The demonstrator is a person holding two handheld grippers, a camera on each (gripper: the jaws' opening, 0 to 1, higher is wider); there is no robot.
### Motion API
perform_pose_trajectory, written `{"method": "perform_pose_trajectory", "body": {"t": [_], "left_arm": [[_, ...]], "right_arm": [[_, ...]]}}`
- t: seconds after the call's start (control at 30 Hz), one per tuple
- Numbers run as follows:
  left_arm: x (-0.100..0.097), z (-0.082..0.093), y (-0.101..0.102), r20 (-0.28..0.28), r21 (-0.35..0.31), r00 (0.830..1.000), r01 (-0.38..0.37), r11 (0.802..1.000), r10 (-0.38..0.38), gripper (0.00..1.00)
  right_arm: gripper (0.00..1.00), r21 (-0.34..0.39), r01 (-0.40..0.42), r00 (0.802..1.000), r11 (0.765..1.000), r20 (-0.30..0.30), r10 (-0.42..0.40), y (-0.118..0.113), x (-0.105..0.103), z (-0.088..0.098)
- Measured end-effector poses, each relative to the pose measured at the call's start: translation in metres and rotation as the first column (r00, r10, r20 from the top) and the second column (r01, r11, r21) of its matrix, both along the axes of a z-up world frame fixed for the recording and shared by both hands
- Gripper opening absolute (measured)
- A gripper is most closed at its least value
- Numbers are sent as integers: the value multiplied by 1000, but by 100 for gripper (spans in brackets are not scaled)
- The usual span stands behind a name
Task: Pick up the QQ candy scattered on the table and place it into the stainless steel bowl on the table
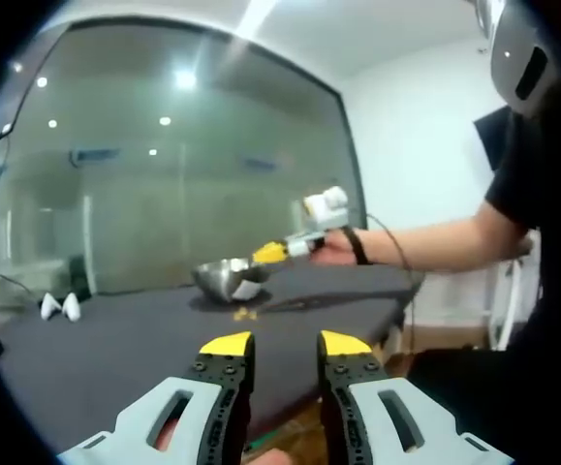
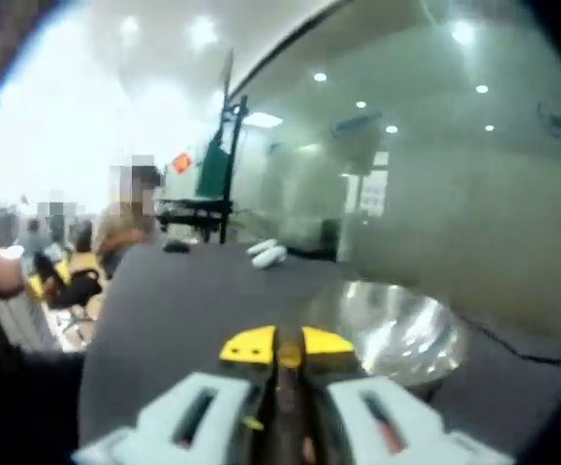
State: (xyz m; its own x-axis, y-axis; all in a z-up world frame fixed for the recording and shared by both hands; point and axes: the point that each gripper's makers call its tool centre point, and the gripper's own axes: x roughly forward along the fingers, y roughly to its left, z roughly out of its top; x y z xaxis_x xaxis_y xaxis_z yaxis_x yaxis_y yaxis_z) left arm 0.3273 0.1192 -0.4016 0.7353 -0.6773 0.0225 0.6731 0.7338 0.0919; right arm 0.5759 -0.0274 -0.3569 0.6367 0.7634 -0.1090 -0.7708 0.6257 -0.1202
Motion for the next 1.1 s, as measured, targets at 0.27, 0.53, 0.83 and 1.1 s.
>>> {"method": "perform_pose_trajectory", "body": {"t": [0.27, 0.53, 0.83, 1.1], "left_arm": [[-1, -2, 7, -1, 18, 1000, -19, 1000, 19, 27], [-1, -2, 4, -3, 23, 1000, -12, 1000, 12, 27], [1, -4, 0, -12, 32, 1000, -3, 999, 3, 27], [5, -3, -5, -10, 39, 1000, 8, 999, -8, 27]], "right_arm": [[10, -18, 77, 997, 997, 31, -76, -16, 38, 22], [12, -28, 101, 995, 994, 2, -101, -7, 62, 13], [16, -41, 122, 991, 992, -55, -124, -9, 75, -3], [16, -4, 117, 992, 993, -41, -117, -23, 62, 1]]}}
